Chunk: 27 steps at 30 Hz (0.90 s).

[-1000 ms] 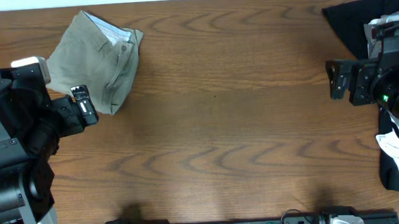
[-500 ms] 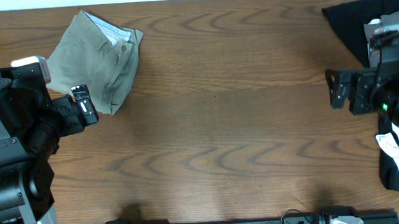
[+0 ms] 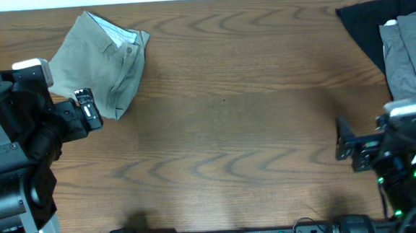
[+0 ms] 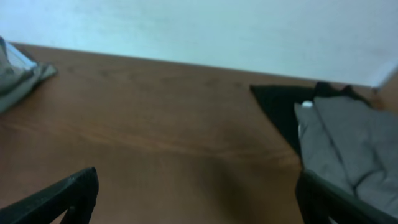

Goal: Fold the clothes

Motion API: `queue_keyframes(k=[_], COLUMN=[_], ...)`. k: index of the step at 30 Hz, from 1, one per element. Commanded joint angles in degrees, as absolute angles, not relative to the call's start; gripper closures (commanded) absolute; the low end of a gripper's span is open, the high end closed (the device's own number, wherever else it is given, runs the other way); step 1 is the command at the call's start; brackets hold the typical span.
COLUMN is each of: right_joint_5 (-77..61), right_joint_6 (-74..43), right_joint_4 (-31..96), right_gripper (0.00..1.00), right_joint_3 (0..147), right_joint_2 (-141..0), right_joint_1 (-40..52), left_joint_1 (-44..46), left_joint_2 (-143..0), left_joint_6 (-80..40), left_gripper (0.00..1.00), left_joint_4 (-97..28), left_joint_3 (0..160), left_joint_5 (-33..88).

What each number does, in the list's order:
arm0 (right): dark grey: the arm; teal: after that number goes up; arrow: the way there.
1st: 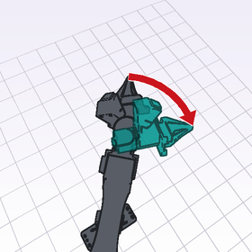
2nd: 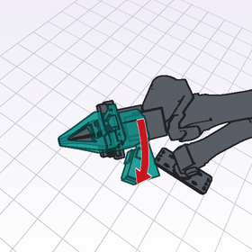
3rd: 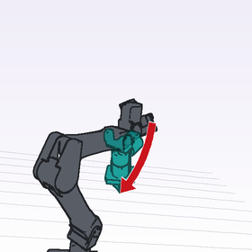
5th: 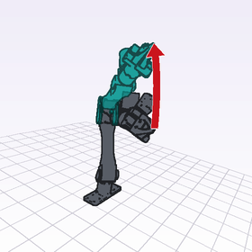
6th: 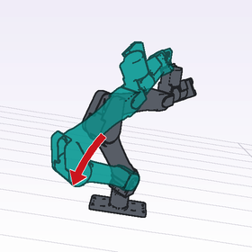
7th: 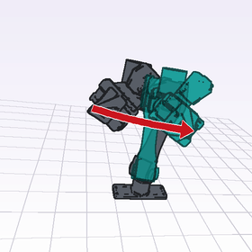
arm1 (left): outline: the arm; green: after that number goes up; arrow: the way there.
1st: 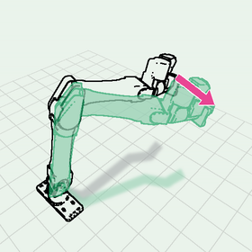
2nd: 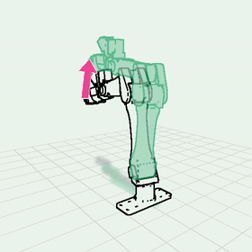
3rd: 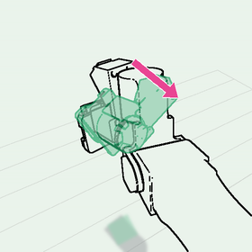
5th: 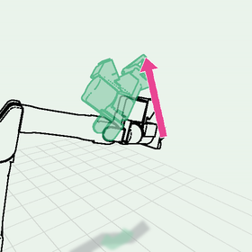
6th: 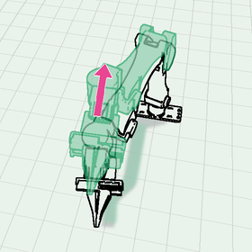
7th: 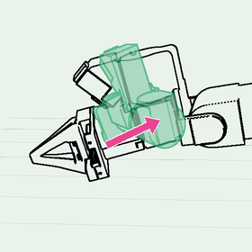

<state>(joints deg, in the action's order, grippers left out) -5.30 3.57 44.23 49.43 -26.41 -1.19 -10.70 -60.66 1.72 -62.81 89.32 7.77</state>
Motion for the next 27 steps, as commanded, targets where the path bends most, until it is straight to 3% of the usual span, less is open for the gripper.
queue_keyframes(k=[1, 12, 27], right_joint_5=[-5.0, -5.0, -9.1], right_joint_6=[2.5, -3.0, -3.0], right_joint_4=[41.6, 31.9, 14.7], right_gripper=[0.01, 0.01, 0.01], right_joint_3=[43.0, 25.1, 6.4], right_joint_2=[-19.9, -4.1, -0.3], right_joint_1=[-0.6, 2.7, 3.4], left_joint_1=[-10.5, -10.5, -10.5], left_joint_2=[-60.7, -60.7, -60.7], left_joint_6=[1.7, 1.7, 1.7], left_gripper=[0.02, 0.02, 0.02], left_joint_4=[-62.9, -62.9, -62.9], left_joint_3=[89.2, 89.2, 89.2], left_joint_5=[8.5, 8.5, 8.5])
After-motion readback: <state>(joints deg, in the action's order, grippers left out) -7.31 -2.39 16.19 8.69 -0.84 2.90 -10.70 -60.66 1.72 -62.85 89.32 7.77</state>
